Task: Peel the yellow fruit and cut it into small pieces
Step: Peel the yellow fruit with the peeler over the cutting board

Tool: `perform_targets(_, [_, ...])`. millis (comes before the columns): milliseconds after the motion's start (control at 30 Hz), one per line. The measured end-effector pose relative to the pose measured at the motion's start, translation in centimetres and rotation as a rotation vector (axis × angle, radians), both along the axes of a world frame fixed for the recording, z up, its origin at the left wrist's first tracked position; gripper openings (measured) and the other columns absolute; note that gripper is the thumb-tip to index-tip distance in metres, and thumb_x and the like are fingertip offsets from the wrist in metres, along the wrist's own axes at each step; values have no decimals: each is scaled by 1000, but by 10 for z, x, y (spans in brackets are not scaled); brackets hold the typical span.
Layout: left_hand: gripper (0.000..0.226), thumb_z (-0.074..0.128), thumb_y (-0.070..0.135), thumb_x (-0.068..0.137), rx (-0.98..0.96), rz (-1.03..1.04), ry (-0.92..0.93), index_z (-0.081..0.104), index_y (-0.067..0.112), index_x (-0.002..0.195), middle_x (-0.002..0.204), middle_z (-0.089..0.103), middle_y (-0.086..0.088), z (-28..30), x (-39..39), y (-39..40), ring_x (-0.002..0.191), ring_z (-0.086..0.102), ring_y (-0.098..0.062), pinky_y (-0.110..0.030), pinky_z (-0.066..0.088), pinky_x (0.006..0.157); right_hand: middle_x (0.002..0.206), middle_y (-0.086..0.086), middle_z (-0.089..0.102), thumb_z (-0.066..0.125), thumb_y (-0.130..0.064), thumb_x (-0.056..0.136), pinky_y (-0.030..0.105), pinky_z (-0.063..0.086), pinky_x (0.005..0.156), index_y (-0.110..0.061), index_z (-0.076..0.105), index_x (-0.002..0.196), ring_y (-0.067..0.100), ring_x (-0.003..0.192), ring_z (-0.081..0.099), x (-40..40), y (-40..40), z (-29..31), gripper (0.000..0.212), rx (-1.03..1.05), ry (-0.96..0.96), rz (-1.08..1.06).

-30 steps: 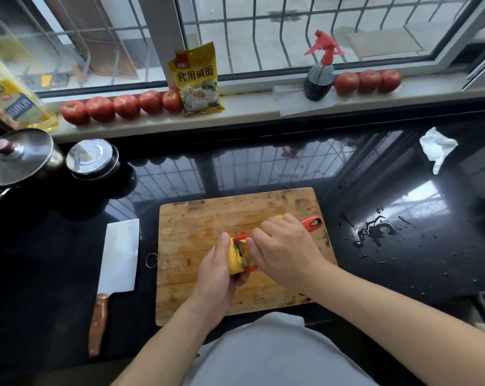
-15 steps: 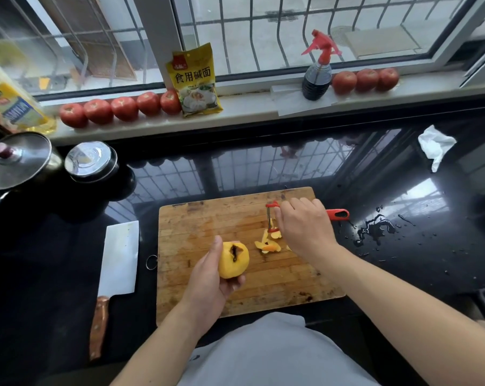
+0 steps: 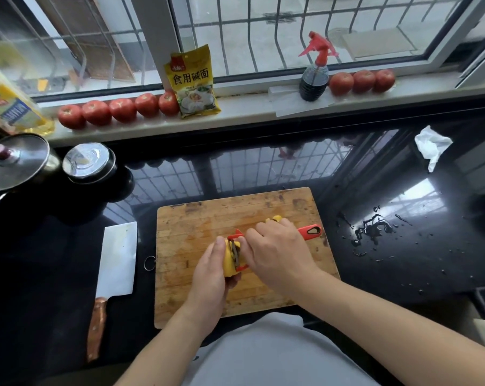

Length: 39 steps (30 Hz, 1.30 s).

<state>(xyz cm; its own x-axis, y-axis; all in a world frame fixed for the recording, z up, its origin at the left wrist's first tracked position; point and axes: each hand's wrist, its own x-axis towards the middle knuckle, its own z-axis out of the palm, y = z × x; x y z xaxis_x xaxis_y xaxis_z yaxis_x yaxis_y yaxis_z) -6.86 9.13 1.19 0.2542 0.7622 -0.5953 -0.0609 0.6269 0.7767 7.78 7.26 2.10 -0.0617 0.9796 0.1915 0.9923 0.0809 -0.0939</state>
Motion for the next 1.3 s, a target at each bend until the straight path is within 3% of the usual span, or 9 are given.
perform_targets(267, [38,42,48,108,74,-48,92,68,22,117,98,72,1,-10,4,-3,90,62,-14,-33,51,78,68,-5,56,31,-37,108,35,42,63,-22,57,75,15,61,43,4,2,-16,44,-44,-8,-9])
perform_targets(433, [42,43,60,98,164,10,112,71,30,110,96,68,-6,-18,-5,-4,83,60,-23,-34,50,69,78,-4,56,56,-28,99,34,48,68,-18,59,95,18,69,52,35,6,-30,11,-387,-162,-141])
perform_targets(500, [40,44,60,98,168,10,72,73,33,106,93,68,-6,-15,-8,-1,79,60,-22,-40,50,73,82,-3,59,53,-23,100,36,46,68,-19,59,98,21,69,48,54,4,-37,8,-422,-188,-249])
perform_targets(667, [35,43,41,109,42,91,-38,71,22,117,116,65,-14,-14,-6,5,86,59,-29,-41,49,77,85,-4,65,23,-42,108,40,42,74,-21,64,90,22,78,58,60,13,-52,49,-264,10,-401])
perform_targets(767, [33,41,31,110,-41,118,-125,67,18,126,129,64,-21,-12,-8,8,92,62,-35,-36,50,72,84,-5,61,28,-41,109,36,41,70,-21,60,91,19,75,53,58,19,-50,42,-171,119,-405])
perform_targets(867, [31,40,22,107,-89,148,-183,62,16,129,134,60,-28,-14,-8,10,97,63,-38,-39,52,74,93,0,67,46,-30,104,36,49,72,-20,64,103,23,82,63,59,21,-45,21,-411,-40,-443])
perform_targets(933, [34,38,18,106,-105,163,-209,61,14,130,130,60,-26,-16,-8,11,99,62,-39,-41,51,78,86,-2,66,46,-30,104,35,46,65,-20,63,95,22,76,62,55,15,-43,22,-358,-77,-381])
perform_targets(1067, [40,37,27,110,-111,115,-185,61,9,136,126,65,-21,-14,-3,12,101,62,-28,-35,50,80,63,-9,49,37,-33,107,30,33,53,-20,52,69,14,54,43,27,8,-22,43,5,177,-85])
perform_targets(1300, [42,37,35,111,7,56,-120,65,9,126,110,75,-12,-8,3,4,96,70,-20,-37,55,83,70,-5,55,35,-37,108,32,36,62,-21,57,75,15,61,44,9,7,-7,43,26,10,66])
